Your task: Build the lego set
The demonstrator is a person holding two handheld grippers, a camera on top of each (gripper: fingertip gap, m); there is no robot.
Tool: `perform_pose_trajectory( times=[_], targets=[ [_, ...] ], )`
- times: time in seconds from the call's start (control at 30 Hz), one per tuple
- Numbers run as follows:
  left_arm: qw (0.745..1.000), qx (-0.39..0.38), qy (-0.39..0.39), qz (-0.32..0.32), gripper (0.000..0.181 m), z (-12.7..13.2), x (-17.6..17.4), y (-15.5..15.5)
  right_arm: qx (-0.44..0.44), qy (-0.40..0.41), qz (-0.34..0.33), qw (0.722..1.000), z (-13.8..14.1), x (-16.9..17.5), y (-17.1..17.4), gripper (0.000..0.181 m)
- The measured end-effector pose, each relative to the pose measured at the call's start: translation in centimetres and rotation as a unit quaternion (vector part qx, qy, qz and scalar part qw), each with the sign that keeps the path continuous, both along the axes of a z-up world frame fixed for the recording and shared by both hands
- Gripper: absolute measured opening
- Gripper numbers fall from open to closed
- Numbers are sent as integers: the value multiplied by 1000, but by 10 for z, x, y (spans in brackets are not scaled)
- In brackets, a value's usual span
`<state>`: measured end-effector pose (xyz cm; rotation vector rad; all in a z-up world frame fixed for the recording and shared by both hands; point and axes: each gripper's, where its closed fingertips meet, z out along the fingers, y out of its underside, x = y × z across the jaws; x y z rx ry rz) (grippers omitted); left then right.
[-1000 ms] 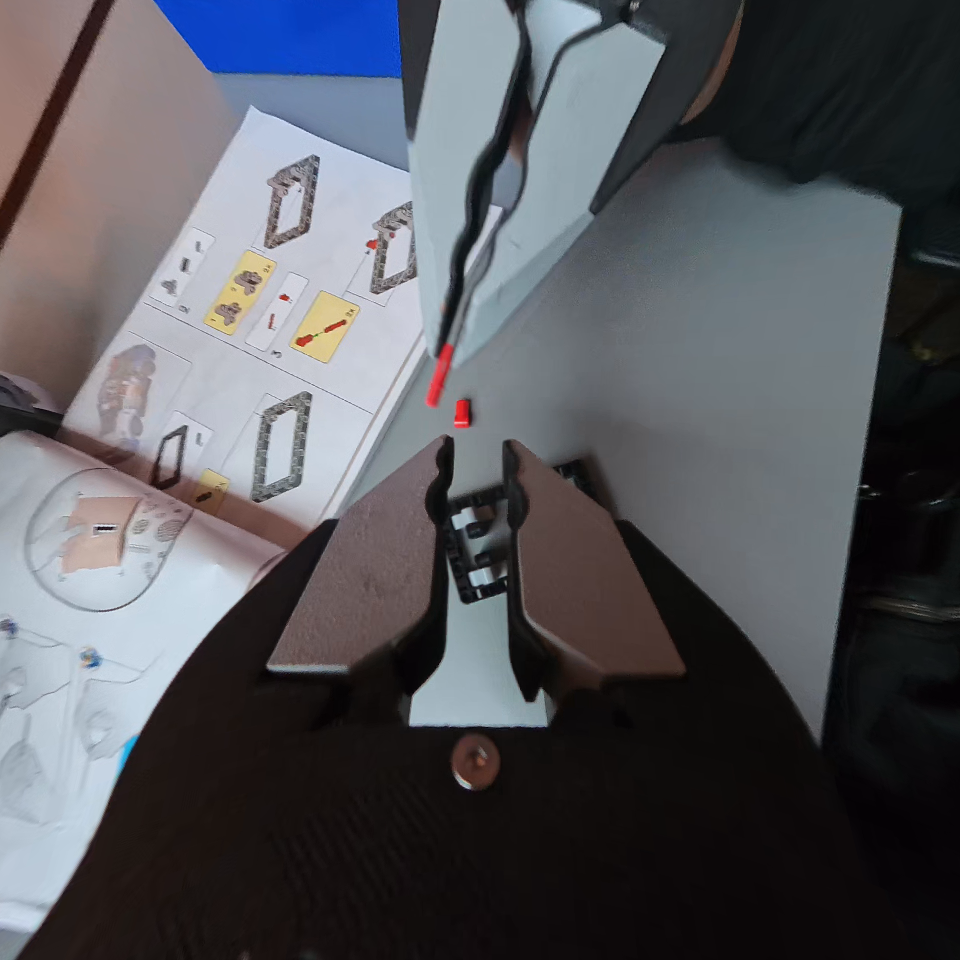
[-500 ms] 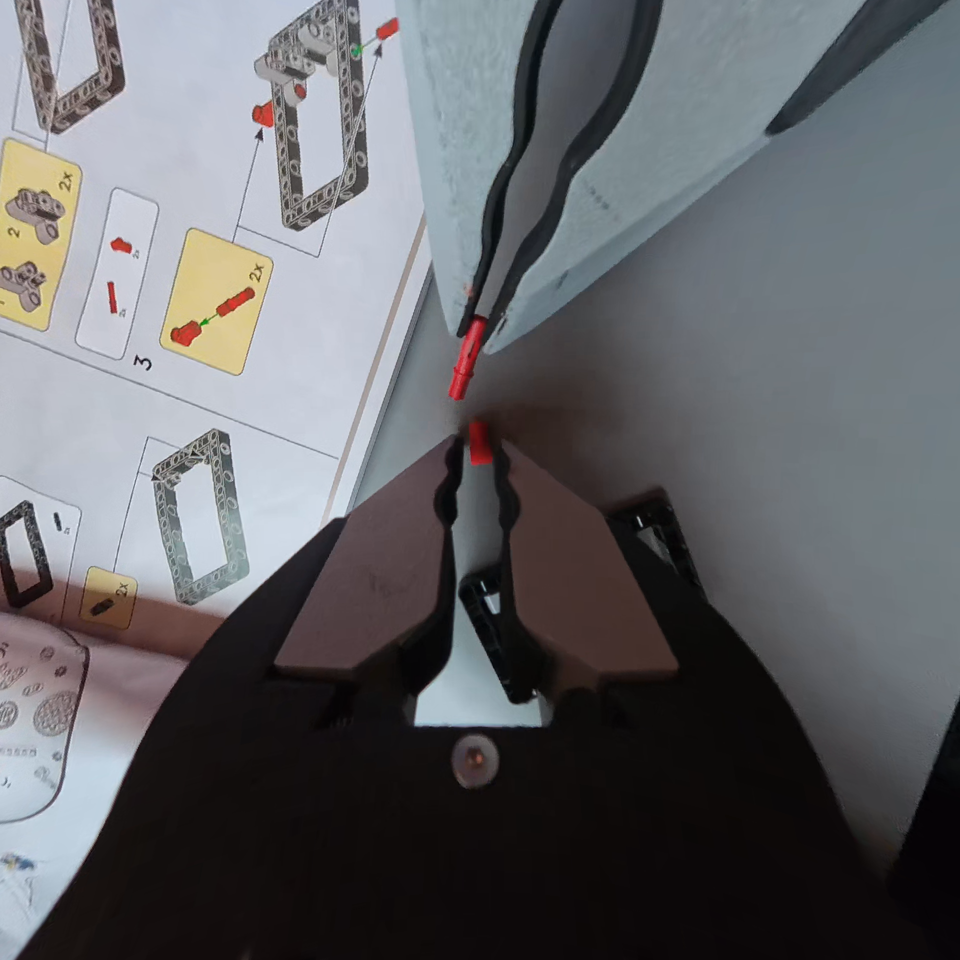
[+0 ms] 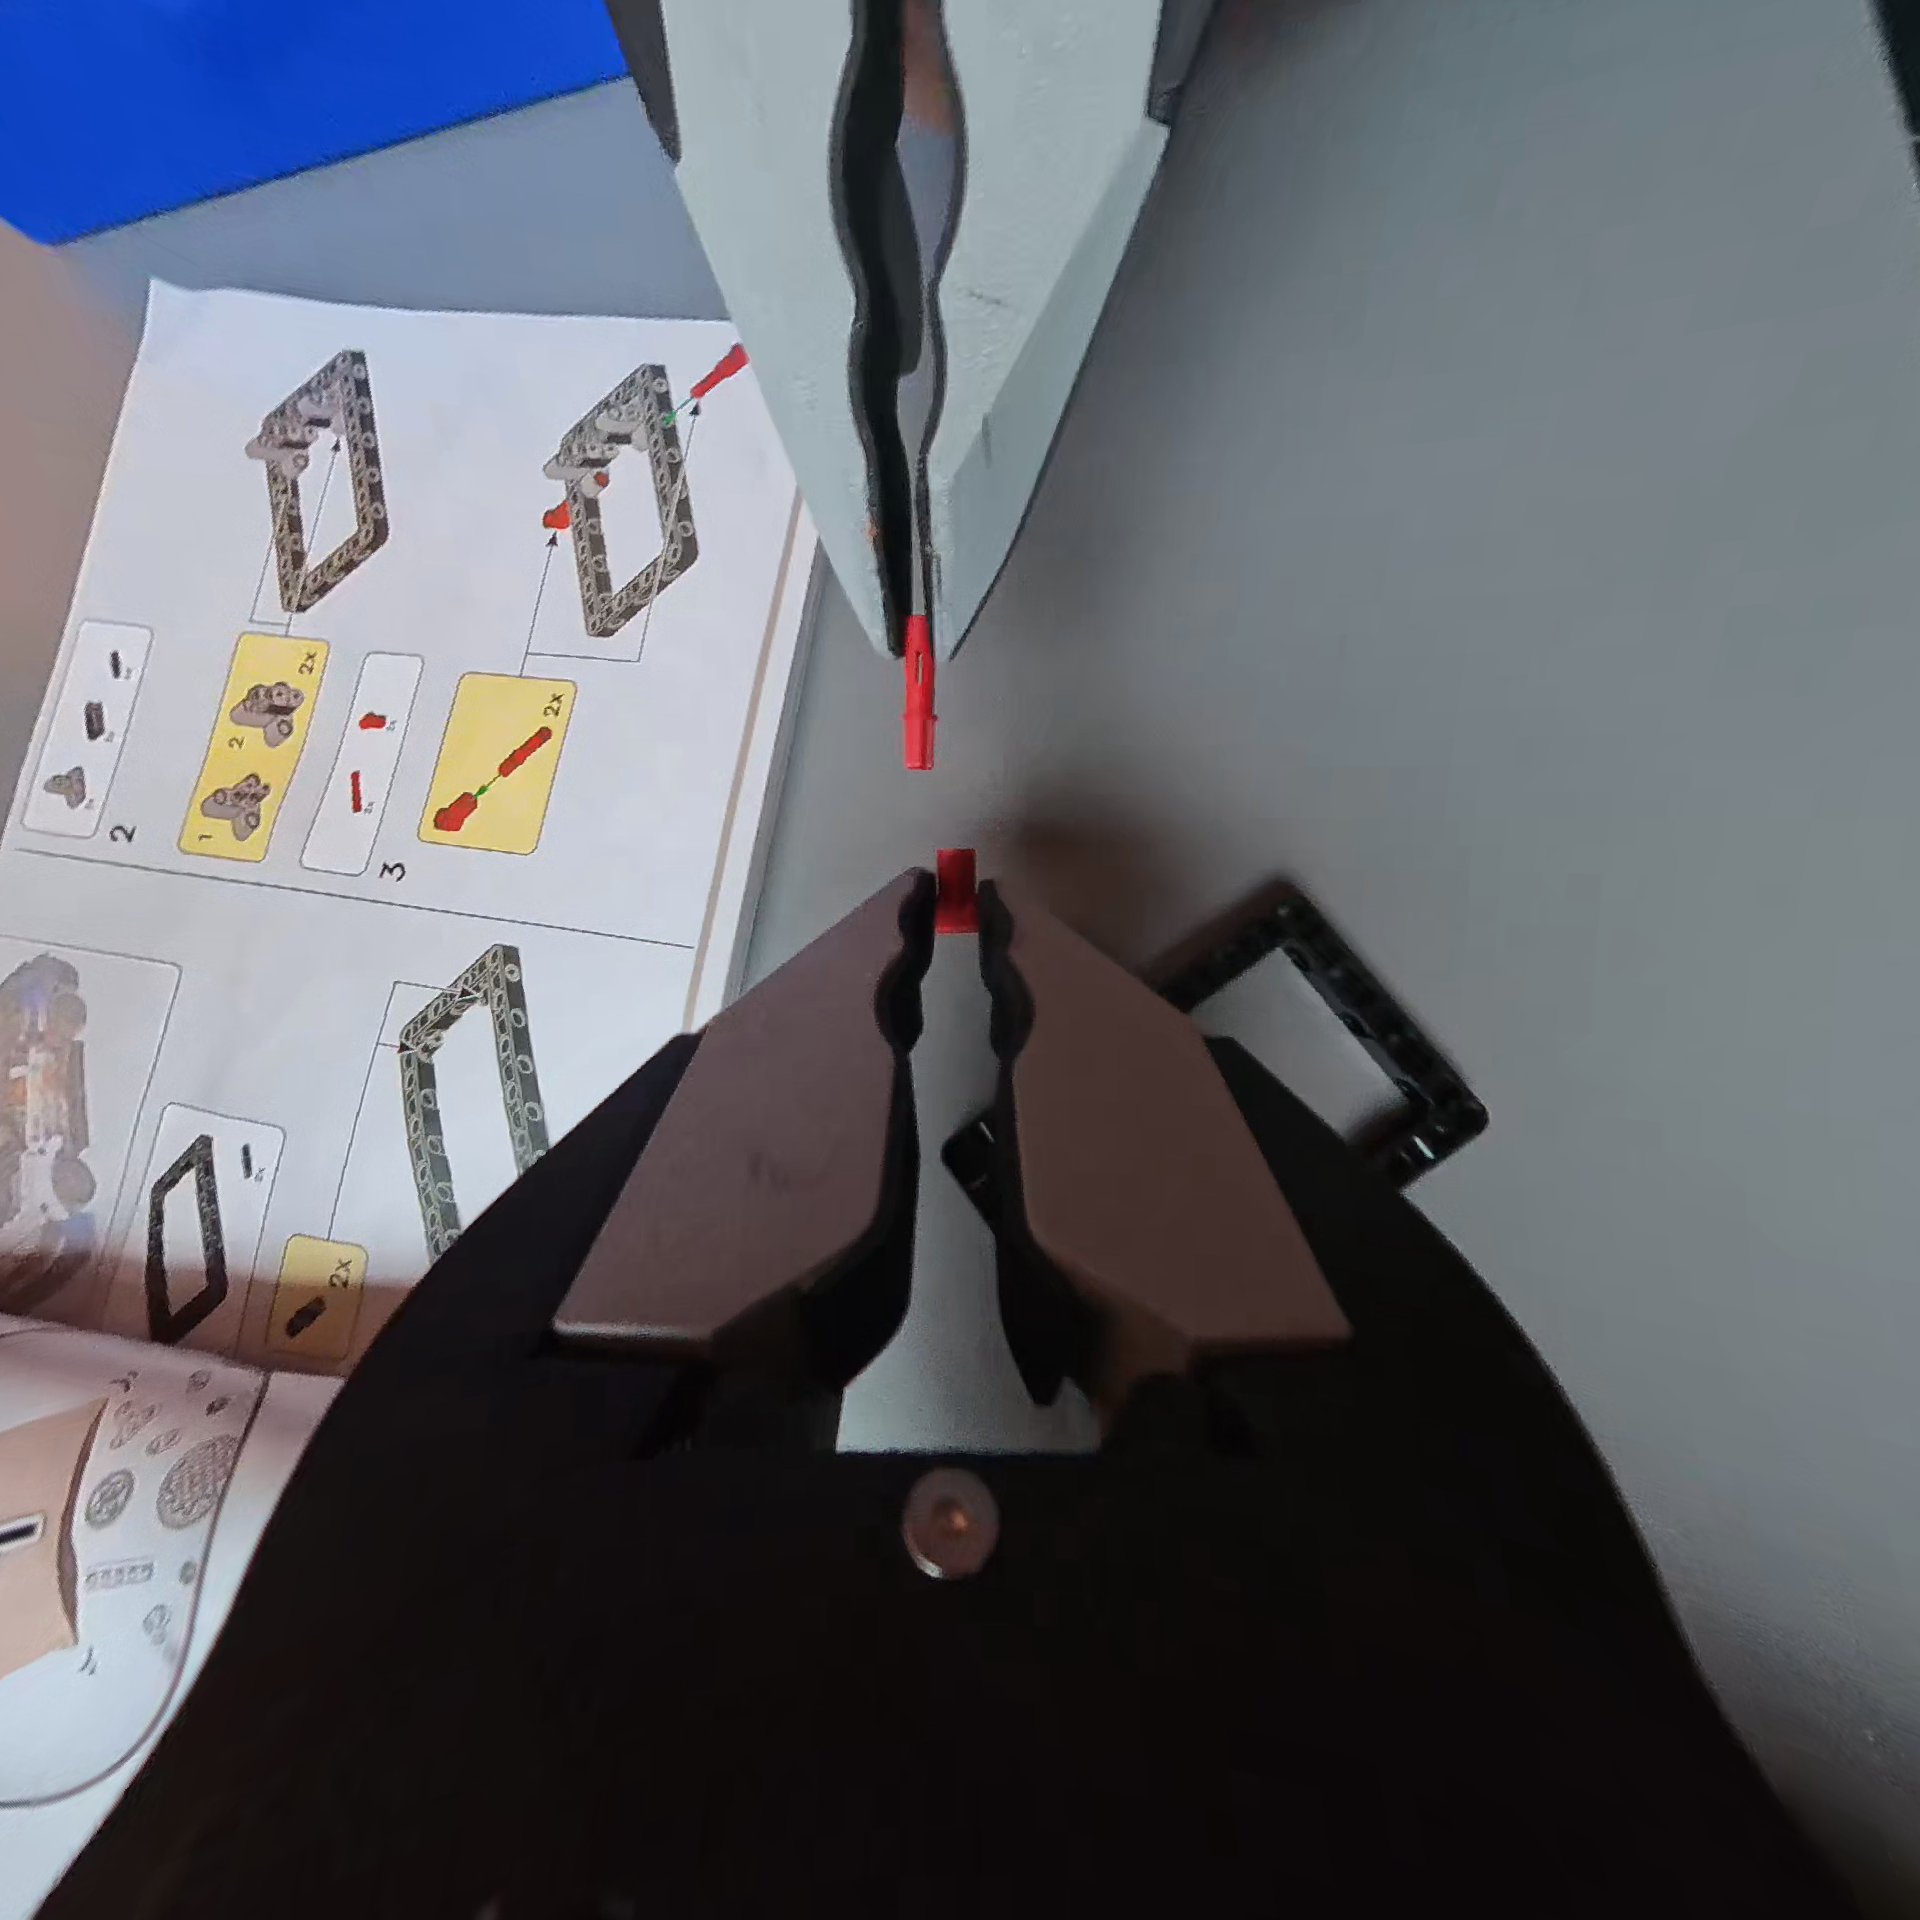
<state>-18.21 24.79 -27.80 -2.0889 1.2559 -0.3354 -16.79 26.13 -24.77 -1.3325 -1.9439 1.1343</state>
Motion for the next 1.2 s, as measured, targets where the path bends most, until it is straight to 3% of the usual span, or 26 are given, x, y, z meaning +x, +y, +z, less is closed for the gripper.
perform_pose_trajectory(
  times=[0.2, 0.67, 1.2],
  targets=[
    [999, -6, -38, -13, 6, -1, -4, 2, 12, -30, 2, 999, -20, -5, -5, 1],
    [997, -59, -57, 3, 6, -15, -5, 3, 8, -46, 0, 999, -29, -7, -4, 1],
    [995, -71, -67, 3, 6, -18, -2, 2, 7, -64, -2, 998, -36, -9, -5, 1]
  ],
)
